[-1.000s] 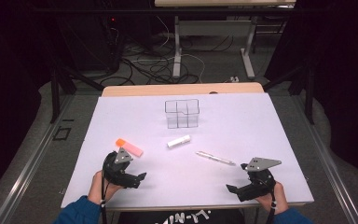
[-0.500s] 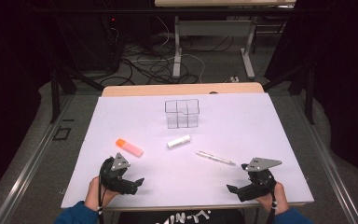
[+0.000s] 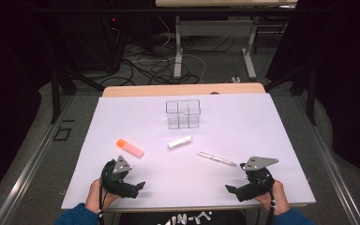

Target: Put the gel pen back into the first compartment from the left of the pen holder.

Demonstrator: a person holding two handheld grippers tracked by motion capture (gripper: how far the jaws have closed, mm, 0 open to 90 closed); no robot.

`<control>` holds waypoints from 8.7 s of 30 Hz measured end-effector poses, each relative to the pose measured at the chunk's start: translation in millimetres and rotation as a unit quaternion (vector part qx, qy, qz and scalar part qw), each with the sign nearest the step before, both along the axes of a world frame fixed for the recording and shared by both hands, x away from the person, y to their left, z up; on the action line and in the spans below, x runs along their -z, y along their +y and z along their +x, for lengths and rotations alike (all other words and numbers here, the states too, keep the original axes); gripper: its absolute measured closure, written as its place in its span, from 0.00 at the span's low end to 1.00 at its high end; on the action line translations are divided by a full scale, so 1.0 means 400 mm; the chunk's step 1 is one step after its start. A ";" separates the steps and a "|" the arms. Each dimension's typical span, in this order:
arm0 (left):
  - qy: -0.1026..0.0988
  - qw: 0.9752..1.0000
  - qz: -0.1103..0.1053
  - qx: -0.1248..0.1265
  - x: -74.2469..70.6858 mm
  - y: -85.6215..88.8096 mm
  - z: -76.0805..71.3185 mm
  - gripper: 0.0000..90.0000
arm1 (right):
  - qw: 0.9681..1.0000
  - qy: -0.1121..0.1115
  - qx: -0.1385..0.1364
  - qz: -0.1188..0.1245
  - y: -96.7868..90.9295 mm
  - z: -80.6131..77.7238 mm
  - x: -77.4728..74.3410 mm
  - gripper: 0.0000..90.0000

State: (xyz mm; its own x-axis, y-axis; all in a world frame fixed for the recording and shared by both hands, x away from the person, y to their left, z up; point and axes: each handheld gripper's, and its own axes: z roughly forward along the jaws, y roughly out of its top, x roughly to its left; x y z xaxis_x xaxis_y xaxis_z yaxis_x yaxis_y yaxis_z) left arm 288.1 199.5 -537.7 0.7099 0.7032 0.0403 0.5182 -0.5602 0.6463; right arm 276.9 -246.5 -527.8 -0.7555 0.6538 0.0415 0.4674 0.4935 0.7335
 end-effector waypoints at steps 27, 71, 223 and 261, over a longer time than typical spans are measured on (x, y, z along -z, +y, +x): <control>-0.001 1.000 -0.002 0.008 -0.001 -0.002 0.004 0.05 | 0.996 0.028 -0.044 -0.070 0.068 0.141 -0.036 0.16; 0.007 1.000 -0.001 0.021 0.008 -0.008 0.010 0.06 | 0.943 0.121 -0.128 -0.281 0.232 0.306 -0.002 0.87; -0.005 1.000 -0.010 0.028 0.001 -0.012 0.005 0.06 | 0.989 -0.109 0.064 0.079 0.405 0.460 -0.183 0.88; 0.003 0.999 -0.006 0.035 -0.002 -0.010 0.006 0.06 | 0.975 -0.167 0.094 0.109 0.495 0.561 -0.198 0.88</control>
